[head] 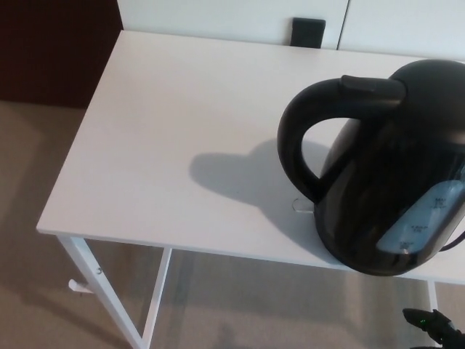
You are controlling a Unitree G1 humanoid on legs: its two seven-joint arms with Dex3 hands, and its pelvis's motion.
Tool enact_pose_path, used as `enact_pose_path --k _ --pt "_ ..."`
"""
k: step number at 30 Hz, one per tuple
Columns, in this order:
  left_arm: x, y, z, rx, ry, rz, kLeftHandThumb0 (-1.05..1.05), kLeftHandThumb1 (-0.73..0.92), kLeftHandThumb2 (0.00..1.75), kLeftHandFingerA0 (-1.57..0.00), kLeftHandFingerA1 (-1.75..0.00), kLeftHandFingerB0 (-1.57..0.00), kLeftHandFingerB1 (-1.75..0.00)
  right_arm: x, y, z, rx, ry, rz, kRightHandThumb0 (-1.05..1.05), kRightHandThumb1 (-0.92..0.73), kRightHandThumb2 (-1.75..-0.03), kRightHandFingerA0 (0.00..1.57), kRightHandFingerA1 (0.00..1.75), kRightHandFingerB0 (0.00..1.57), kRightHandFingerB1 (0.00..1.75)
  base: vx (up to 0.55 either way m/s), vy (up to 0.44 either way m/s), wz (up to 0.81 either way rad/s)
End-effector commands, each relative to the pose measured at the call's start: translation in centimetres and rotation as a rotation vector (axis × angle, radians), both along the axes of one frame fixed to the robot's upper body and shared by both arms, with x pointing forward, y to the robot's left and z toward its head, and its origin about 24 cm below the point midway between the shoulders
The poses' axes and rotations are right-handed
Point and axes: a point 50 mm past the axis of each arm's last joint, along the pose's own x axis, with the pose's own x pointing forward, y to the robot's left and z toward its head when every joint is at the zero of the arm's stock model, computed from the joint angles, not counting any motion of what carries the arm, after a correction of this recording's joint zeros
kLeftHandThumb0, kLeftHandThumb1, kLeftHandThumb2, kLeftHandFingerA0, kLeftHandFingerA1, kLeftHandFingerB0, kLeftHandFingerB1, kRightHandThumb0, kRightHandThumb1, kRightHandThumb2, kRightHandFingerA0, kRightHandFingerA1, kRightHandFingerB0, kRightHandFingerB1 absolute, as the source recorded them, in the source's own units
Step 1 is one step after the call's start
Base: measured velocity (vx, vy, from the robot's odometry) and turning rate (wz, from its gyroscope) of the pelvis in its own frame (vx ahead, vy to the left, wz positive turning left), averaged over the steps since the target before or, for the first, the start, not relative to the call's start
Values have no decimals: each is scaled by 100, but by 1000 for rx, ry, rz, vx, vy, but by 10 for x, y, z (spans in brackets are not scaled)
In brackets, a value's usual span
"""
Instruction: The robot walk towards a table in front and uses its left hand to pick up the pot from the base and places it on the table
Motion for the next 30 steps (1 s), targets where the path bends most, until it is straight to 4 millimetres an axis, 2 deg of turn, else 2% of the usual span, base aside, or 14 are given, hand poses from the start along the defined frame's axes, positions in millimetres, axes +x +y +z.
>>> enact_pose_path --k 1,5,6,7,9,11,12,13,18,21,23,28,29,30 --pt "13 18 31 5 -194 104 1 58 56 -27 -34 -23 -29 4 -2 4 0 -12 3 -11 -51 -92 31 57 12 48 0 0 0" --pt "39 19 82 73 -363 24 -2 58 57 -19 -32 -18 -28 6 1 5 -5 -8 21 -13 -51 -92 31 56 12 48 0 0 0" --pt "61 9 116 105 -475 -62 -2 57 56 -18 -32 -17 -28 9 2 5 -12 -12 22 -11 -50 -92 32 57 13 48 0 0 0" --pt "73 2 135 123 -531 -119 -2 57 56 -16 -31 -15 -27 11 3 5 -13 -16 22 -10 -50 -91 32 57 14 48 0 0 0" --pt "93 -13 161 161 -617 -228 -1 56 56 -16 -32 -15 -27 12 3 5 -15 -20 28 -10 -50 -91 32 57 13 48 0 0 0" --pt "103 -23 176 182 -659 -292 -2 55 56 -16 -33 -15 -28 14 5 6 -12 -21 32 -10 -50 -91 31 57 13 48 0 0 0" --pt "126 -44 204 191 -724 -409 -2 54 55 -16 -31 -15 -27 17 7 6 -2 -22 26 -9 -50 -92 31 57 13 48 0 0 0" --pt "134 -54 215 204 -748 -463 -5 52 55 -16 -31 -15 -27 19 9 6 -6 -19 29 -10 -51 -92 31 56 13 48 0 0 0" --pt "160 -91 249 266 -792 -581 -15 45 55 -24 -33 -22 -30 23 12 8 -4 -35 36 -9 -51 -92 31 57 13 48 0 0 0" --pt "185 -135 272 312 -835 -726 -20 47 55 -18 -32 -16 -28 26 15 9 -4 -39 48 -9 -51 -92 31 57 12 48 0 0 0" --pt "196 -156 277 341 -841 -774 -21 47 55 -18 -32 -15 -28 27 15 9 9 -44 49 -9 -51 -92 31 57 12 48 0 0 0" --pt "221 -189 276 308 -821 -857 -29 41 57 -18 -34 -14 -30 28 15 10 10 -42 53 -12 -50 -91 31 57 12 48 0 0 0" --pt "225 -196 276 310 -820 -877 -18 33 85 -6 -50 -5 -49 30 15 10 13 -43 53 -12 -50 -91 31 57 12 48 0 0 0" --pt "229 -201 277 323 -812 -882 -19 29 84 -7 -50 -6 -49 30 15 10 13 -44 53 -12 -50 -91 31 57 12 48 0 0 0"
